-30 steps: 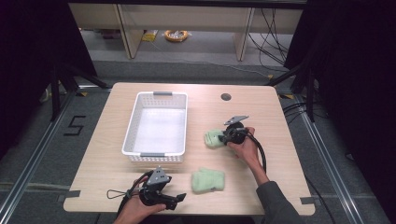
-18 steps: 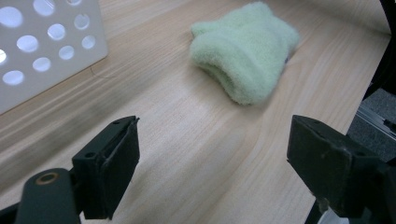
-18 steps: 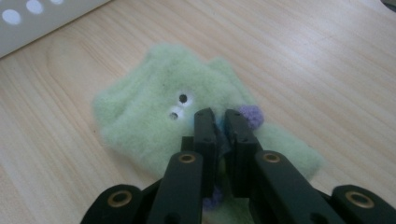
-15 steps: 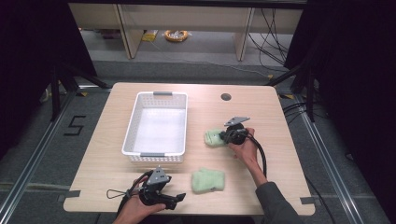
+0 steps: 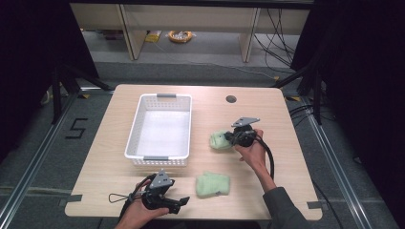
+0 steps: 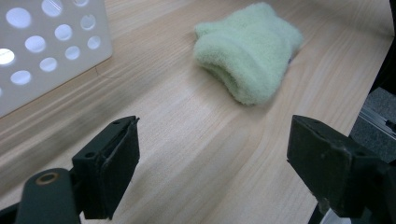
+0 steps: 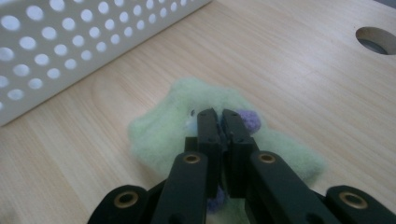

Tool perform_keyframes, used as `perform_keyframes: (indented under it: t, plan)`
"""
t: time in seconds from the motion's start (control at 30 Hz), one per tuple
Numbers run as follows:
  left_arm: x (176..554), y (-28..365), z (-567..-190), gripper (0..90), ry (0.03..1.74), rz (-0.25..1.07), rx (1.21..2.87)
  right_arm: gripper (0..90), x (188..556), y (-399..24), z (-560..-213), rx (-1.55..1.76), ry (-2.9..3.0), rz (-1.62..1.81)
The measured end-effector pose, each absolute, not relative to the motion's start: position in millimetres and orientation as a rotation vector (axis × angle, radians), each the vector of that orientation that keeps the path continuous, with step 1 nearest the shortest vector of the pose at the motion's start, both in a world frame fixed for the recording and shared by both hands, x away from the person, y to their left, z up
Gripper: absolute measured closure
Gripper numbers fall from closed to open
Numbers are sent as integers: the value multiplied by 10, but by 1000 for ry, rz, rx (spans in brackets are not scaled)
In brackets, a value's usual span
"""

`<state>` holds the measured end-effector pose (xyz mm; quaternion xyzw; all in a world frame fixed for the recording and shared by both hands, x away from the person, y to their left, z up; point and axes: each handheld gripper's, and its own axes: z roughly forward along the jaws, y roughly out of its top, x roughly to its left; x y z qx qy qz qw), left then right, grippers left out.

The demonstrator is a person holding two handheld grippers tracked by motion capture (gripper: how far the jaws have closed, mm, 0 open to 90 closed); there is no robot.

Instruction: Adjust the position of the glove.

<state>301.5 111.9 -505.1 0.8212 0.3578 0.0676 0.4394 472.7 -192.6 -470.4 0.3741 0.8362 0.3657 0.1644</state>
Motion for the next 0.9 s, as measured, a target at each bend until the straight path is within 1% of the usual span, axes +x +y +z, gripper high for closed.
perform_keyframes:
  t: [0.13,0.17,0.43,0.47,0.5,0.63,0.7,0.8,0.9]
  plan:
    - [3022,1125,-5051,168,883,175,2042,877,4694,-1946,-4649,1062,2363,1078]
    - [3035,1150,-5042,168,863,182,2078,877,4661,-1955,-4612,1060,2359,1090]
    - [3036,1155,-5038,168,865,180,2074,877,4498,-1952,-4493,1049,2343,1144]
    - [3030,1142,-5044,168,891,172,2050,877,4498,-1952,-4493,1049,2343,1144]
    - [3044,1166,-5037,168,869,181,2075,877,4445,-1946,-4471,1032,2347,1153]
    - [3036,1164,-5037,168,894,177,2058,877,4340,-1923,-4439,1023,2348,1175]
    - [3034,1164,-5036,168,893,177,2059,876,4222,-1919,-4410,1012,2355,1189]
    - [3041,1170,-5033,168,870,190,2072,876,4161,-1924,-4397,985,2359,1195]
    - [3041,1168,-5035,168,872,190,2071,876,4036,-1907,-4397,1029,2366,1221]
